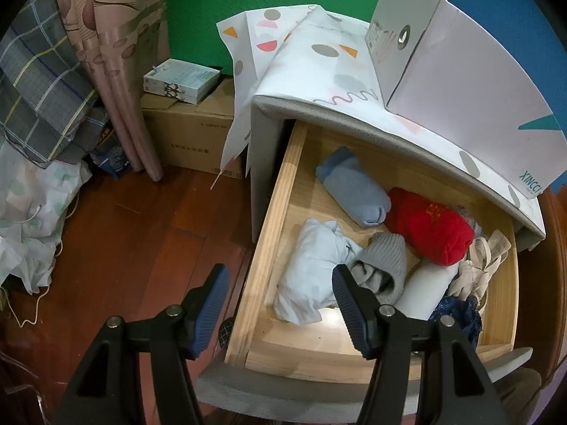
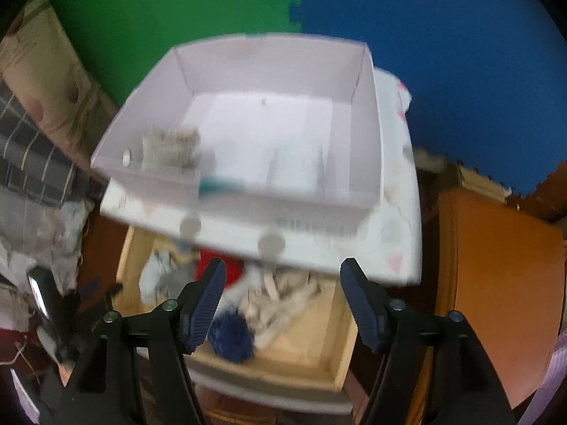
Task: Take underwear out of drawer
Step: 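Carry the white underwear into the white box and open the right tool, then reach the right tool into the drawer toward the beige strappy underwear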
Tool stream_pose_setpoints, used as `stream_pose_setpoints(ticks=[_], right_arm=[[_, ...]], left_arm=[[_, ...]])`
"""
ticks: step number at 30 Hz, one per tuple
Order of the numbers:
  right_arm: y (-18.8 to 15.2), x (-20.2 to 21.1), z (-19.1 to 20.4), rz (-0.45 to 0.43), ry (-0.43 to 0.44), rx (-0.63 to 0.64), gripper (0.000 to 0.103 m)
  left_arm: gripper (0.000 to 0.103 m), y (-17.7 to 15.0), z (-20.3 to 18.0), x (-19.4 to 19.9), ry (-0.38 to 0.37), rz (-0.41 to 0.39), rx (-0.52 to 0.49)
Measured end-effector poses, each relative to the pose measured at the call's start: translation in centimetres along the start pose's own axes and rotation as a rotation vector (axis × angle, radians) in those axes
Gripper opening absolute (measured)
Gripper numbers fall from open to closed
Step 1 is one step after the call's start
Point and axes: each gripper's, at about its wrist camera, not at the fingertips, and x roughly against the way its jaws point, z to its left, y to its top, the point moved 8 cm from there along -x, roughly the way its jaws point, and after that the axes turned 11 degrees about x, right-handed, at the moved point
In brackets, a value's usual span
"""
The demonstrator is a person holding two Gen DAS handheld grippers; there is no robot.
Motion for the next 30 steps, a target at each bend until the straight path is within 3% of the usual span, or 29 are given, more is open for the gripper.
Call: stream_pose_setpoints(ticks=[7, 13, 16, 30], right_arm=[[-6.8, -6.8, 1.7, 0.153, 0.051, -0.052, 0.064], [-9.9, -13.5, 2.9, 0.261, 0.089, -0.145, 0.065], [-10.3, -15.5, 3.1, 0.278, 0.096, -0.178, 0.079], [-9.8, -21.5, 4.1, 0.318, 0.003, -0.138, 0.085]], left_arm=[[0.062, 0.0, 0.0, 0.0, 0.004, -0.001, 0.001], [0.062, 0.0, 0.2, 0.1, -0.005, 0.004, 0.012], [0.062, 0.0, 0.2, 0.1, -0.01, 0.005, 0.012], [0.062, 0.0, 0.0, -0.1, -0.018, 0.015, 0.008]])
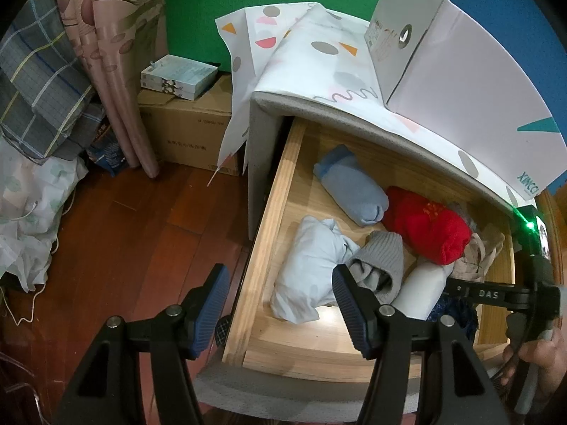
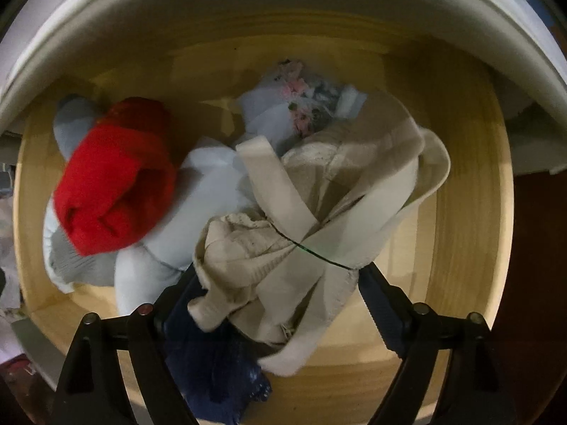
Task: Take underwear out of drawer
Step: 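Reach the right tool into the drawer toward the beige strappy underwear, then lower the left tool into the drawer over the light blue crumpled underwear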
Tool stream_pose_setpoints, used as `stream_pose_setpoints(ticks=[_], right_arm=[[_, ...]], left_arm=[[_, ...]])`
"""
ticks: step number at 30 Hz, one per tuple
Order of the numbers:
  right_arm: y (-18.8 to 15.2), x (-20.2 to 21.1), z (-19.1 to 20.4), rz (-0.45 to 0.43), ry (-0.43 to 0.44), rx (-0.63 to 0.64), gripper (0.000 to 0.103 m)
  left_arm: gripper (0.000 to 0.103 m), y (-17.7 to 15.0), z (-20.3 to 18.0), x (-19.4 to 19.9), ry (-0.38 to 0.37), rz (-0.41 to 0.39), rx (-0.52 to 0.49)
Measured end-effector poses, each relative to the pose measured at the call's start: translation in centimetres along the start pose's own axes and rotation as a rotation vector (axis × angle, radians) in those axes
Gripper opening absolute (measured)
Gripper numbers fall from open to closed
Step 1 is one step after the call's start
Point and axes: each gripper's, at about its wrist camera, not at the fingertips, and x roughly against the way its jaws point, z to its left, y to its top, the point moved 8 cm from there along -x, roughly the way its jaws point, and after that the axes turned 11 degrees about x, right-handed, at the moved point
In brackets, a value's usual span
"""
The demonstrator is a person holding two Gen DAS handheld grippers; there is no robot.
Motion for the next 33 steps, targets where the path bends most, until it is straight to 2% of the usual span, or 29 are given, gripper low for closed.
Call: stream_pose_setpoints(ticks=[6, 8, 10, 23, 29, 33], right_arm=[[0.0, -0.8, -0.5, 0.002, -0.027, 0.001, 0.077], [0.1, -0.5, -1.0, -0.002, -0.096, 0.042, 0.073], [-0.2, -0.4, -1.4, 0.002, -0.123, 0.042, 0.073], [-2.1, -0.9, -2.9, 0.054, -0.123, 0.077, 0.07], [-4.4, -1.5, -1.8, 0.079, -0.12, 0.108, 0.07], [-3.8, -1.5, -1.3, 0.086, -0.116, 0.122, 0.071]], left_arm=[[0.062, -0.1, 0.0, 0.0, -0.001, 0.002, -0.001], [0.062, -0.2, 0.0, 0.0, 0.001, 0.003, -0.001], [0.062, -0.2, 0.0, 0.0, -0.001, 0.002, -0.004], [0.062, -0.5, -0.5, -0.8, 0.015, 0.038, -0.029], [0.062, -0.9, -0.8, -1.4, 0.022, 0.073, -0.05], [0.062, -1.2, -1.3, -1.6, 0.019, 0.095, -0.078]])
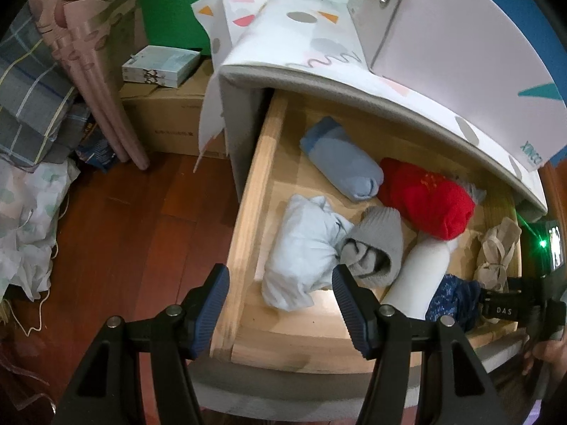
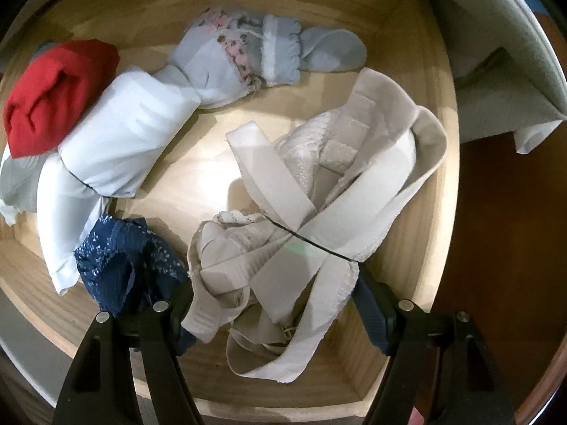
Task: Take underwear out of drawer
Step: 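Lower the left tool into the drawer over the light blue crumpled underwear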
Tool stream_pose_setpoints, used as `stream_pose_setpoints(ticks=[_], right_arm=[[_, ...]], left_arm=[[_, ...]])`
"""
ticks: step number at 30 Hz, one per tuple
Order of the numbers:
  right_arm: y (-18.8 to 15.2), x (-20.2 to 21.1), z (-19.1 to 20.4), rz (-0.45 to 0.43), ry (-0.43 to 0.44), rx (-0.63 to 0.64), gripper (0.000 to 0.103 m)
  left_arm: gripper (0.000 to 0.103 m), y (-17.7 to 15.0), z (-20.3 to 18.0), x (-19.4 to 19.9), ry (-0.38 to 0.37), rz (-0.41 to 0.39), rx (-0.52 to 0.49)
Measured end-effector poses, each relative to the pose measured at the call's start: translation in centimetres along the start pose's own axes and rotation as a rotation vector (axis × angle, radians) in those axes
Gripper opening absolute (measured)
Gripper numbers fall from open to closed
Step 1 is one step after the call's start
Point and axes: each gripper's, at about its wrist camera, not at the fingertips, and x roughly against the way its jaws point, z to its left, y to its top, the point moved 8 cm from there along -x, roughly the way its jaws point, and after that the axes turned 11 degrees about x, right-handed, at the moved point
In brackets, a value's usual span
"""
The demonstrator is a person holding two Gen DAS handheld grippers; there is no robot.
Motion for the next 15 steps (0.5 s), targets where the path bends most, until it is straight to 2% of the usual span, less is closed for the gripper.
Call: stream_pose_setpoints(ticks=[3, 4, 15], right_arm=[[0.5, -0.1, 0.9, 0.007, -0.009, 0.009, 0.072], [0.5, -0.7, -0.7, 0.009, -0.008, 0.01, 0.072], [0.3, -0.5, -0.5, 0.002, -0.002, 0.007, 0.074]], left_arm=[[0.062, -0.4, -0.4, -0.7, -0.002, 0.044, -0.018], [0.062, -0.4, -0.6, -1.0, -0.004, 0.058, -0.023], [0.062, -1.0, -2.9, -3.6, 0.01, 0.163, -0.102]])
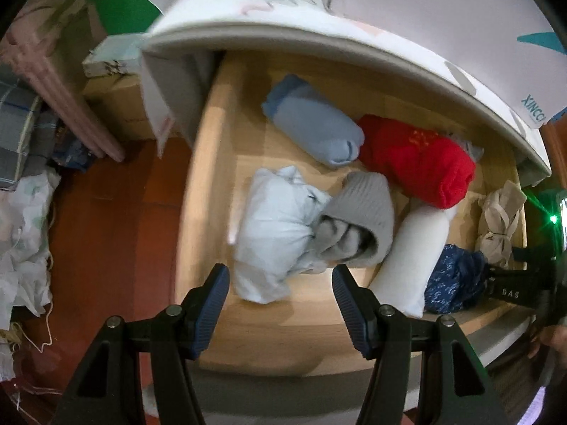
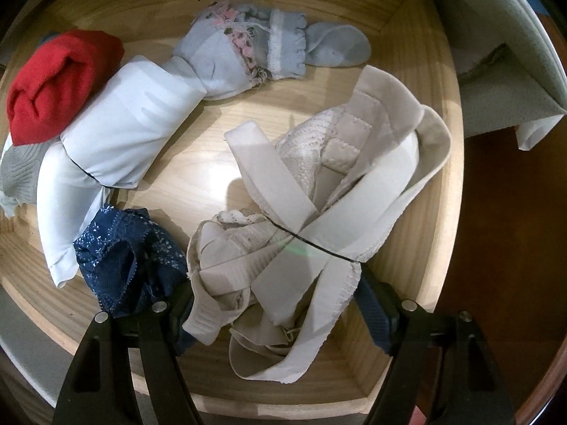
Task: Take underwear out of drawer
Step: 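Lower the left tool into the drawer over the light blue crumpled underwear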
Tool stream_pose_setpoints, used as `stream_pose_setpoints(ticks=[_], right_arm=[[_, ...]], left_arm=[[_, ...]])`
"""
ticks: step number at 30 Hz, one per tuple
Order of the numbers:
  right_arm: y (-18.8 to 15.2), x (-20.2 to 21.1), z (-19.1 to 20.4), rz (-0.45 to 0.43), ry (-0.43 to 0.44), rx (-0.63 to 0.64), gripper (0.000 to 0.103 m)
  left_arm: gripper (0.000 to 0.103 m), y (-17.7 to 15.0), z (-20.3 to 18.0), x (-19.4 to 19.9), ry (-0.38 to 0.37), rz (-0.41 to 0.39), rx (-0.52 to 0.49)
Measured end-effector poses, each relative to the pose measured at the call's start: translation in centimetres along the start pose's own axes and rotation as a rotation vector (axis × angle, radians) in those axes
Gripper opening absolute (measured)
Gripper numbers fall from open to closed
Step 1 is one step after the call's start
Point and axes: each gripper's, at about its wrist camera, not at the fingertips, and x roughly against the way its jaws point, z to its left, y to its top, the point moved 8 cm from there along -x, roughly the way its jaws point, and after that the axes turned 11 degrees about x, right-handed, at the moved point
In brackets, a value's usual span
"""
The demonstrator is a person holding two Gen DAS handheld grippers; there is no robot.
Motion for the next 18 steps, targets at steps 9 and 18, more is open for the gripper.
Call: stream_pose_setpoints(ticks=[9, 18], right_arm=[[0.2, 0.1, 0.0, -0.007, 0.014, 0.002, 0.075], [0.3, 0.4, 0.2, -0.007, 0.01, 0.001, 0.076]], left_arm=[[0.062, 1.2, -0.4, -3.8, 0.084, 0.082, -0.015], [0.062, 2.6, -1.5, -5.1, 0.091, 0.098, -0.015]])
